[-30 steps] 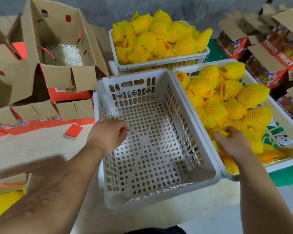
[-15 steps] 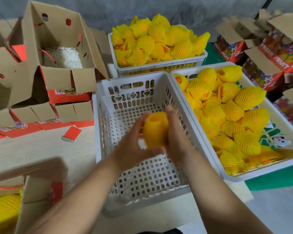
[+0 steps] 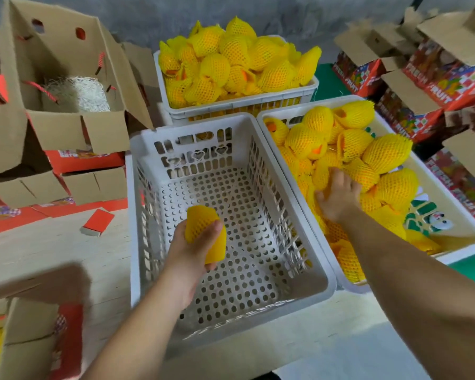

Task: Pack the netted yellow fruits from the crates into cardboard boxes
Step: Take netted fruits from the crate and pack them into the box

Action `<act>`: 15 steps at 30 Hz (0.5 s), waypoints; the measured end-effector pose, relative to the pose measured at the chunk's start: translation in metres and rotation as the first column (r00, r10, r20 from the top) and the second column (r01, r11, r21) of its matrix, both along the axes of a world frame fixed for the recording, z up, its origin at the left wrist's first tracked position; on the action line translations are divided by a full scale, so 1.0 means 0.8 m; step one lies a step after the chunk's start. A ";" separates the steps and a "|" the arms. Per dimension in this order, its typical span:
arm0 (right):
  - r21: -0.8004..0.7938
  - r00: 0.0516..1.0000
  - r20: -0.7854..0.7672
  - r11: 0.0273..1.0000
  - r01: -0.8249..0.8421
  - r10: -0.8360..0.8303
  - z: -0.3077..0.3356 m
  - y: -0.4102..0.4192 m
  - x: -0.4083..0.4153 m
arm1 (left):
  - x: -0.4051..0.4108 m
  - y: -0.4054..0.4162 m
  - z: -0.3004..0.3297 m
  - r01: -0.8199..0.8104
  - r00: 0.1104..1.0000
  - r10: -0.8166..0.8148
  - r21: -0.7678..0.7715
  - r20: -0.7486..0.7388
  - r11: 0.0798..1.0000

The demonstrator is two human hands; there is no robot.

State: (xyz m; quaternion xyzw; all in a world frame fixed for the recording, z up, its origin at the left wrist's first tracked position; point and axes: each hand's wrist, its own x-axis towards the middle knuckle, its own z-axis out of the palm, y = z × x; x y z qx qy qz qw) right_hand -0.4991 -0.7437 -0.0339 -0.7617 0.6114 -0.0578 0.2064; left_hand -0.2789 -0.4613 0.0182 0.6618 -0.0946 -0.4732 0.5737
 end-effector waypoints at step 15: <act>0.040 0.771 0.581 0.955 0.294 -0.262 0.053 0.057 0.007 | 0.001 0.026 -0.005 -0.150 0.951 0.170 0.098 -0.257 0.984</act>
